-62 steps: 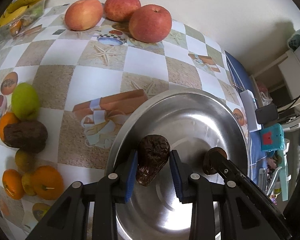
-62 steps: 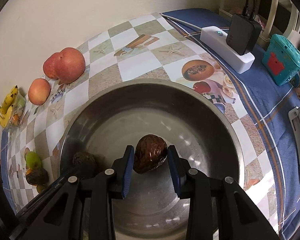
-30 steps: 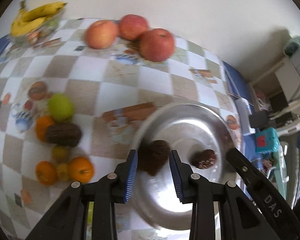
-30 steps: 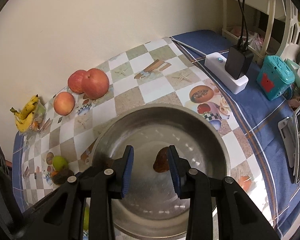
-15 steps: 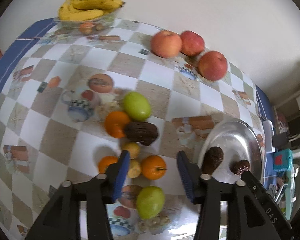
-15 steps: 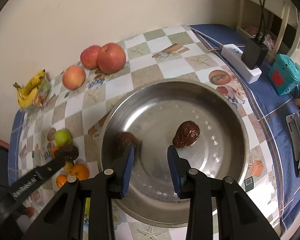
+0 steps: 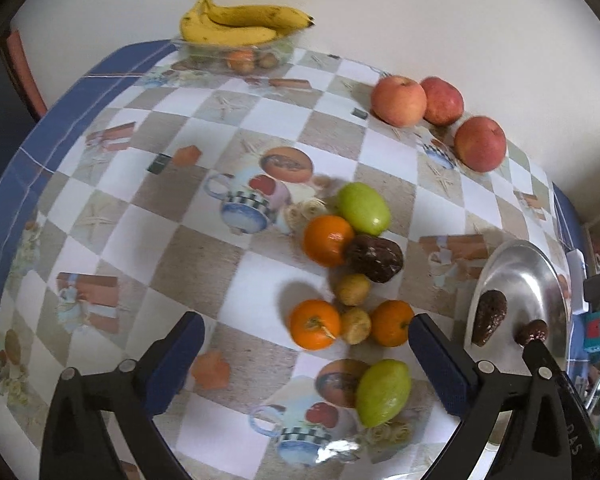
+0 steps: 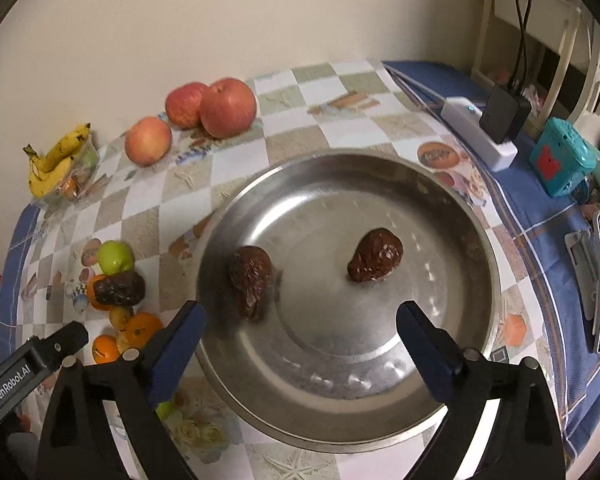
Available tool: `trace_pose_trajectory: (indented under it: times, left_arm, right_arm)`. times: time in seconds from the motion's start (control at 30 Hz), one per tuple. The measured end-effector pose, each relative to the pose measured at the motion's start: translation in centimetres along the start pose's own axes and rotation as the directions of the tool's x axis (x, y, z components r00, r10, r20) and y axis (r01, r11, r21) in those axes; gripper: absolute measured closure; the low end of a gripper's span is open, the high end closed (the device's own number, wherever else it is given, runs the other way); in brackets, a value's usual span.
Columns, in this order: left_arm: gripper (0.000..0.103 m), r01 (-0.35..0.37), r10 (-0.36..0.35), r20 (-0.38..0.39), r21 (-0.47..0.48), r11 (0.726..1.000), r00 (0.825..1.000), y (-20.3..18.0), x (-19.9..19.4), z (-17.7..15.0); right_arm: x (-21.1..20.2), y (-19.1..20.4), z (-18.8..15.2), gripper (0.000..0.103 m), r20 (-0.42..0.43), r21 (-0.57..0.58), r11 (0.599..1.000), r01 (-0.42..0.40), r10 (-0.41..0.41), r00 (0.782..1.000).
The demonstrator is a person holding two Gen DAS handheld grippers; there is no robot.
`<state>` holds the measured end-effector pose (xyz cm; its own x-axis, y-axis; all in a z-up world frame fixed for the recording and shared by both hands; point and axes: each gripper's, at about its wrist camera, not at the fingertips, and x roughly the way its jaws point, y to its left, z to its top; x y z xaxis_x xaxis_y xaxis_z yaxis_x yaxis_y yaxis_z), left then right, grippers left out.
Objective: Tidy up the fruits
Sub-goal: 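Withdraw both open tools from the bowl back toward the fruit row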
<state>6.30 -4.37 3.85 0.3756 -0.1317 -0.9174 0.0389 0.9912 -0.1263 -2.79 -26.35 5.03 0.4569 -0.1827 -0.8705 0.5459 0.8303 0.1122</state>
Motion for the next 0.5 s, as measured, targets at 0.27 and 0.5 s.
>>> trace_pose_trajectory:
  times: [0.27,0.5]
  left_arm:
    - [0.0,-0.021,0.022,0.075,-0.012,1.0,0.997,1.4,-0.9,0.3]
    - [0.0,-0.02,0.02,0.094,0.001,1.0,0.995,2.0,-0.9,1.1]
  right_arm:
    - [-0.3,1.8,-0.8,0.006,0.044,-0.054,0.998,-0.044,0.046,0.998]
    - [0.4,2.9,-1.4,0.006,0.014,-0.072,0.993,-0.091,0.092,0.996]
